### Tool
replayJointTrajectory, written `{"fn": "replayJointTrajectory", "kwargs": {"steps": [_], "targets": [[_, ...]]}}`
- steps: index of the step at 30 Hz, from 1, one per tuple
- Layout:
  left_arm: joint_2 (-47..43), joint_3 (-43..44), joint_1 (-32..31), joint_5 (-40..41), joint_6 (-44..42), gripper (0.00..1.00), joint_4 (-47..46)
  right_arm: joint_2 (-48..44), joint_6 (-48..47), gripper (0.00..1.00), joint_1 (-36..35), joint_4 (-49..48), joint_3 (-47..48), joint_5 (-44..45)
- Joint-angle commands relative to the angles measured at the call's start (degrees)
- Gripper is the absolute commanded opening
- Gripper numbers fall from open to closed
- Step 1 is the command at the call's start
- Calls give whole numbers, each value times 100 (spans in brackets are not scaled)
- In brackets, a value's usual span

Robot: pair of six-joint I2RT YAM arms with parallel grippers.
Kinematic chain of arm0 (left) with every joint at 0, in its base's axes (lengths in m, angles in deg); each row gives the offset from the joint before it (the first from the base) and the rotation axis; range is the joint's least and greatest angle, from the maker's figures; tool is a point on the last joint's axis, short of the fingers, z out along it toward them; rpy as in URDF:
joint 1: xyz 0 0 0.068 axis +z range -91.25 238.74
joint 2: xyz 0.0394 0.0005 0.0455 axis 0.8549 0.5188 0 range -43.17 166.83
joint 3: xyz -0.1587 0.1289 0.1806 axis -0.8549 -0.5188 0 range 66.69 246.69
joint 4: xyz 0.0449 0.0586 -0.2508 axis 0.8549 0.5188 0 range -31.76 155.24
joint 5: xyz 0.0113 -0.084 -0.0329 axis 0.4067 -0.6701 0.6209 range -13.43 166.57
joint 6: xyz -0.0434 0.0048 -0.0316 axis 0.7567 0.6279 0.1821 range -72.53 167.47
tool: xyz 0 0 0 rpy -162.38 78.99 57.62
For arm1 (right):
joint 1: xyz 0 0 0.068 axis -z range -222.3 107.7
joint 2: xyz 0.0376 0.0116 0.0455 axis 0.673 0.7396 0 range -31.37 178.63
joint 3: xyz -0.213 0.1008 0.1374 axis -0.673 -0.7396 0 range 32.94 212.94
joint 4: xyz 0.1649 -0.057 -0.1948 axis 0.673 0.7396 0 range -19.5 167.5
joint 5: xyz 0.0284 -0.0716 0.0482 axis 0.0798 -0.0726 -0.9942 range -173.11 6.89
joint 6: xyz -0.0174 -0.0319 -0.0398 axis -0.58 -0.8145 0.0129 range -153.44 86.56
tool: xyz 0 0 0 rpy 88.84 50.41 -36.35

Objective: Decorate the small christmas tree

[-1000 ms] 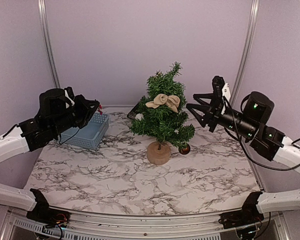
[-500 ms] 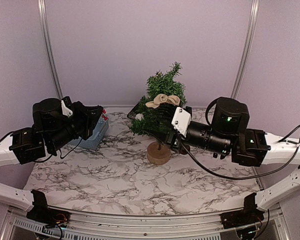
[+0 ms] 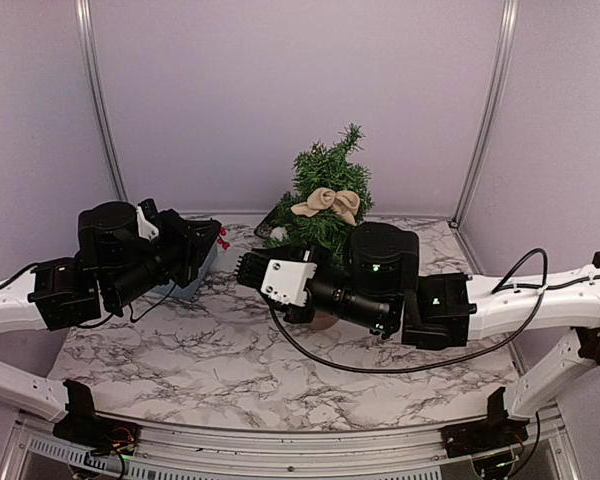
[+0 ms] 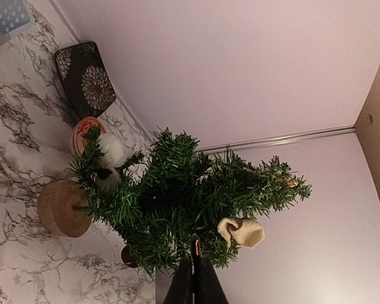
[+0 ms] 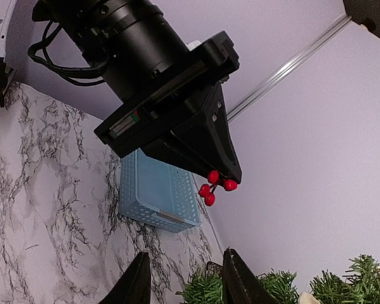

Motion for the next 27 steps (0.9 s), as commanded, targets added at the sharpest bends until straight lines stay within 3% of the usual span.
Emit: {"fn": "replayJointTrajectory", "kwargs": {"steps": [1,19,27], "targets": [[72,75,-58,-237,21,0,-347,192,-328,36,-39,-707,277,453],[196,31,-113,-618,46,0,-687,720,-627,25,-39,-1236,547,910],[204,43,-131,-643,4,0,-704,734,-637,12,-39,-1236,554,872]]}}
